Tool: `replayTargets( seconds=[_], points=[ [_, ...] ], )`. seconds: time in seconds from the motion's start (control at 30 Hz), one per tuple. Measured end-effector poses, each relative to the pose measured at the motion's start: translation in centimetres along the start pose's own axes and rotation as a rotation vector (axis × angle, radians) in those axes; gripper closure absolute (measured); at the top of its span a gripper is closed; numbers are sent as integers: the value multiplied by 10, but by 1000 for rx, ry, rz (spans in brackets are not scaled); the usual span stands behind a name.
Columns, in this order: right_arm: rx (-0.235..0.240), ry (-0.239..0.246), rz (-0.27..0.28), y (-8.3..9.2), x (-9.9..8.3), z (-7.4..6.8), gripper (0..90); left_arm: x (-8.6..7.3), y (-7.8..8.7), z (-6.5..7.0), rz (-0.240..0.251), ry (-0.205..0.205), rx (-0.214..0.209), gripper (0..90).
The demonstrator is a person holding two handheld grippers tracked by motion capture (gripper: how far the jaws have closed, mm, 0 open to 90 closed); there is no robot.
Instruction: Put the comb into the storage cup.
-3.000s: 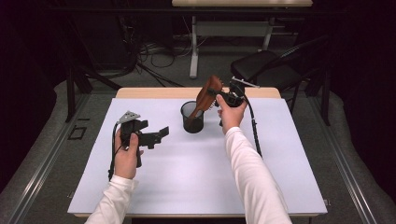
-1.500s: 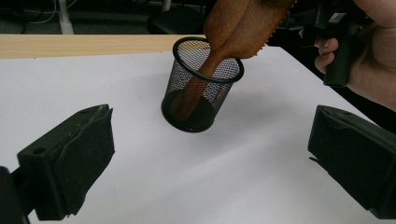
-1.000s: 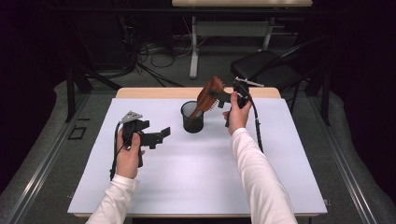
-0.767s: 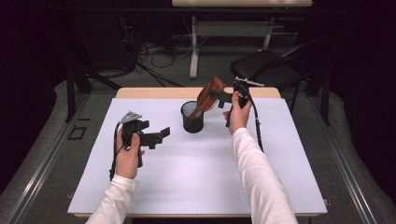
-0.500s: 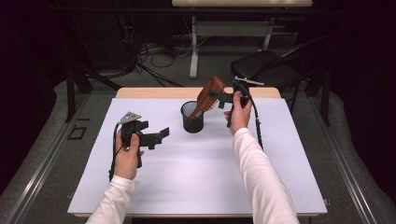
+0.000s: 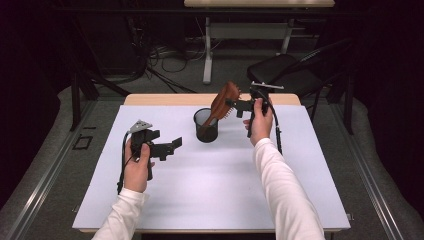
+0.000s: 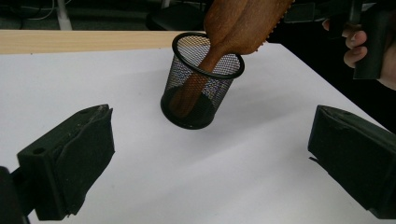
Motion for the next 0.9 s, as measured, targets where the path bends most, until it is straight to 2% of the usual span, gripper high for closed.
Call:
replayTargets(
  seconds=[0.23, 0.4, 0.63, 0.9],
  points=[
    [-17, 36, 2, 13, 4, -2, 0, 2, 1, 0, 5, 1, -3, 5],
    [-45, 69, -8, 20, 4, 1, 0, 2, 1, 0, 7, 1, -3, 5],
    [-41, 90, -22, 24, 2, 1, 0, 3, 1, -1, 8, 5, 0, 5],
    [-29, 135, -74, 23, -5, -2, 0, 6, 3, -6, 17, 19, 6, 5]
  ],
)
Point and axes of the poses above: each handheld gripper's, and its own axes: y roughly backward along the jaws, x roughly out of its top, z roughly to its right, the point moved 10 cm from there along -y, roughly forward along the jaws, and after that the axes turned 4 degrees about -y, right-handed, at the moved point
